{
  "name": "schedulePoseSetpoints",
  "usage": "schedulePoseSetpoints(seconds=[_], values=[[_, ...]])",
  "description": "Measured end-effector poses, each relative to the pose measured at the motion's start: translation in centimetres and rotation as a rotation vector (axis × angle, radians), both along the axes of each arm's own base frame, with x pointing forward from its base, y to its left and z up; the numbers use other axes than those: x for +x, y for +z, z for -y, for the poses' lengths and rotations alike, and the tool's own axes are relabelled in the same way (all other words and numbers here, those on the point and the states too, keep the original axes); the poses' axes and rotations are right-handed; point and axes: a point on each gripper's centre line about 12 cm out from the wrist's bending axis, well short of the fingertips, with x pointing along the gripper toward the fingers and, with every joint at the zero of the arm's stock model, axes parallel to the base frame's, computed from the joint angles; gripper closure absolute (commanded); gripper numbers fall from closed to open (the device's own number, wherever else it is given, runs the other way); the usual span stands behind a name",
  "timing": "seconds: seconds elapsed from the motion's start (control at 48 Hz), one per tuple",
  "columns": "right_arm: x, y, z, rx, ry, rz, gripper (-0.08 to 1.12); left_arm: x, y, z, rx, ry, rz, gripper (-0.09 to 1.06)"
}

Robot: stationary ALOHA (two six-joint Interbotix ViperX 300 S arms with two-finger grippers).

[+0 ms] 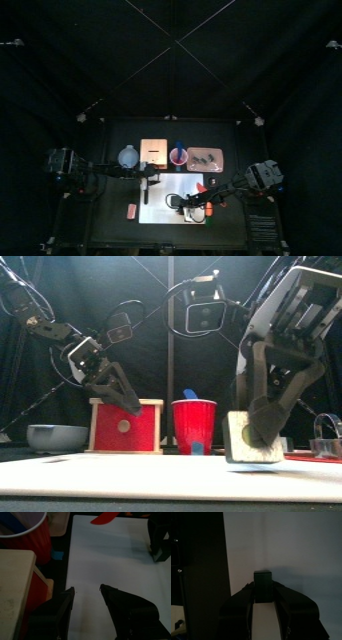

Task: Place sushi on board then cut the sushi with the knife then place the pieces on the plate
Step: Place the 4 sushi pieces on the plate

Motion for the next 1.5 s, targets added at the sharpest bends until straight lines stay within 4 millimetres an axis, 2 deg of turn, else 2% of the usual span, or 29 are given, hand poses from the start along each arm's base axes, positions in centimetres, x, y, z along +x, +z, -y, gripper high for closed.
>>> schedulePoseSetpoints(seconds=[0.146,0.479,0.646,0.812,1.042,1.25,1.5], values=[[-1.5,1.6,2.4,0.001,-0.045,-0.015,0.49,0.0,0.0,0.0,0.000,0.000,0.000,0.13],[-8.8,3.9,14.4,-0.072,-0.306,-0.139,0.49,0.0,0.0,0.0,0.001,-0.001,0.000,0.13],[-12.3,4.8,18.3,-0.105,-0.423,-0.188,0.49,0.0,0.0,0.0,0.002,0.000,0.000,0.13],[-15.2,4.9,20.4,-0.094,-0.538,-0.221,0.49,0.0,0.0,-0.1,0.002,0.003,0.000,0.13],[-17.7,2.9,22.1,-0.079,-0.637,-0.270,0.48,0.0,0.1,-0.2,0.002,0.004,0.003,0.13],[-18.7,2.0,23.1,-0.071,-0.703,-0.253,0.46,0.1,0.1,-0.5,0.004,0.012,0.003,0.13],[-18.8,1.3,23.4,-0.068,-0.723,-0.254,0.26,0.0,0.1,-0.8,0.005,0.019,0.003,0.13]])
